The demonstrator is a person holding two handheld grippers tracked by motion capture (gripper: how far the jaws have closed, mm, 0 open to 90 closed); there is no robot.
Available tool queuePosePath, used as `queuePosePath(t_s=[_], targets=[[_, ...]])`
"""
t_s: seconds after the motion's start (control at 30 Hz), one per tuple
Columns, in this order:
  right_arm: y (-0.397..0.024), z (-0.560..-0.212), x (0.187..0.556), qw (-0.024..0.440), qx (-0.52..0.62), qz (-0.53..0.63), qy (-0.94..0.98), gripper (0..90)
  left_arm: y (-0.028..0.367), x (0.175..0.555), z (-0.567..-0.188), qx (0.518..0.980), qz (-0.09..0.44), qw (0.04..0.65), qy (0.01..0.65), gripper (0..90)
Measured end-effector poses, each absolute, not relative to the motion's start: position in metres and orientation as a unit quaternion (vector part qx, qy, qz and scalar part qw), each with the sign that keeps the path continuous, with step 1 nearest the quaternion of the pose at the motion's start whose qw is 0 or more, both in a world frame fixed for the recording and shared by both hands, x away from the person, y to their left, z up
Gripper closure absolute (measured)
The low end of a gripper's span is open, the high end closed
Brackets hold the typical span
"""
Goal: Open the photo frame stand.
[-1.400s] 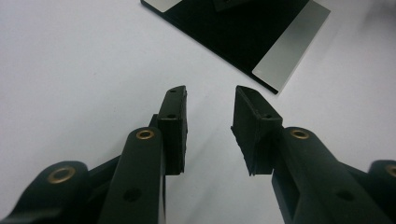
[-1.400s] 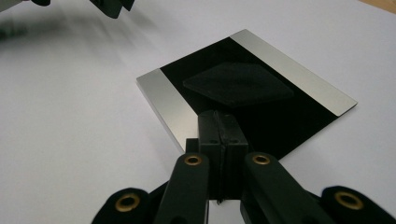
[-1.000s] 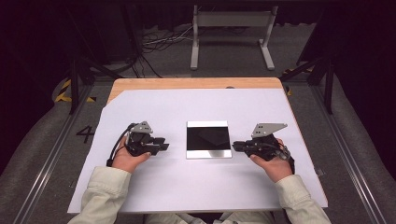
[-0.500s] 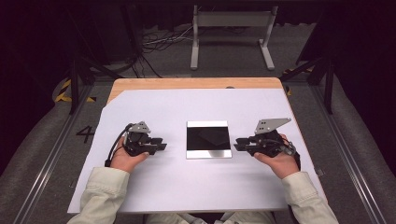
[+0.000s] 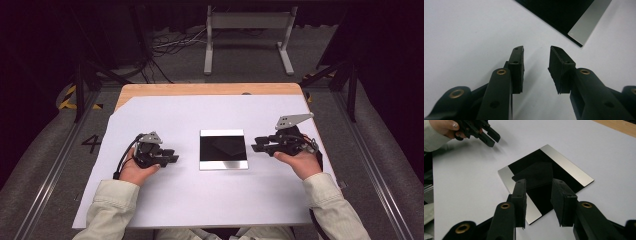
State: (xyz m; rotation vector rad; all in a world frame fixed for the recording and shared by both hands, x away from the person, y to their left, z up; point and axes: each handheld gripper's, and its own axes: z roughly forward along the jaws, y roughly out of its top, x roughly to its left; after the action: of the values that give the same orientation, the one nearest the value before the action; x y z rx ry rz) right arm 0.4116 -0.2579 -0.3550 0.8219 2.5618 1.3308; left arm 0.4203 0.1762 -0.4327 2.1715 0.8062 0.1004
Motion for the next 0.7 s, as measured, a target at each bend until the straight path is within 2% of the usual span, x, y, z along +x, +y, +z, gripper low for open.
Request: queuePosePath(t_s=[0.23,0.53,0.7], targets=[[-0.258,-0.353,0.419,0.064,0.300,0.436,0.846,62.0,0.177,0.421,-0.433,0.857,0.043,0.401,0.320,64.7],[-0.256,-0.351,0.427,0.059,0.330,0.433,0.837,49.0,0.177,0.421,-0.434,0.858,0.043,0.400,0.319,64.5],[-0.256,-0.353,0.432,0.046,0.347,0.435,0.830,38.7,0.176,0.421,-0.433,0.860,0.042,0.399,0.317,64.5]])
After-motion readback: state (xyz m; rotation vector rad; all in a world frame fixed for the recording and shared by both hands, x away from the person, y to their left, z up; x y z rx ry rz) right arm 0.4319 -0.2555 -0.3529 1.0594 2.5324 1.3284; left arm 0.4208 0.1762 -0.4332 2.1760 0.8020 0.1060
